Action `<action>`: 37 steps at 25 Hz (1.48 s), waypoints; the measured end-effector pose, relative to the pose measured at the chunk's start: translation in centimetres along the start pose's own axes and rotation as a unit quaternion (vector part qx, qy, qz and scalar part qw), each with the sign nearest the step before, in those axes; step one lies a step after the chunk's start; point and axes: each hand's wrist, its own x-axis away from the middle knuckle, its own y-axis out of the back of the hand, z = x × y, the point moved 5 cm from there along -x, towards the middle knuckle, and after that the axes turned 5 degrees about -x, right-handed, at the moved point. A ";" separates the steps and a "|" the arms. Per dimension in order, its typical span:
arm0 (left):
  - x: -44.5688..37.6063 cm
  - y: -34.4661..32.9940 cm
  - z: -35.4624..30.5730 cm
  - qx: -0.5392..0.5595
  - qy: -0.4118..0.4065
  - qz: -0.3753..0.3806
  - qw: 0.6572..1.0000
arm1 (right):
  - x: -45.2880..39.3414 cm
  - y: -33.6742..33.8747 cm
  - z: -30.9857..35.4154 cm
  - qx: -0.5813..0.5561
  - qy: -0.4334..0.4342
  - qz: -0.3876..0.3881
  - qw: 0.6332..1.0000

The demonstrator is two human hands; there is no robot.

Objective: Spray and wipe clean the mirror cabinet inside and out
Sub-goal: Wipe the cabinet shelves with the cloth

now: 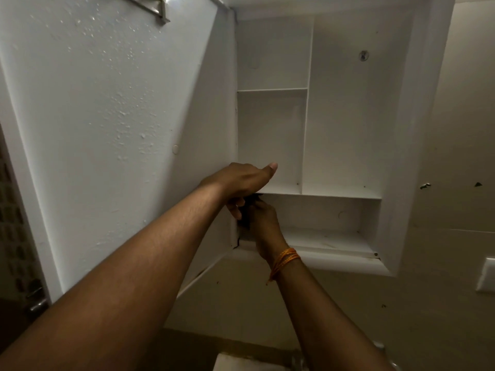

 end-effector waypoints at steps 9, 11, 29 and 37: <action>-0.6 0.3 -0.8 -0.080 0.009 -0.025 0.996 | -0.8 -1.1 1.3 0.629 0.110 0.182 0.748; -0.6 0.3 -0.4 -0.082 0.002 -0.038 0.996 | -0.5 -0.6 0.8 0.671 0.108 0.182 0.711; -0.8 -3.3 -1.5 -0.277 -0.050 -0.121 0.952 | -0.5 5.3 4.7 0.815 0.240 0.239 0.470; 0.0 -4.4 -0.7 -0.343 -0.075 -0.155 0.923 | -0.7 12.8 3.9 0.850 0.342 0.223 0.333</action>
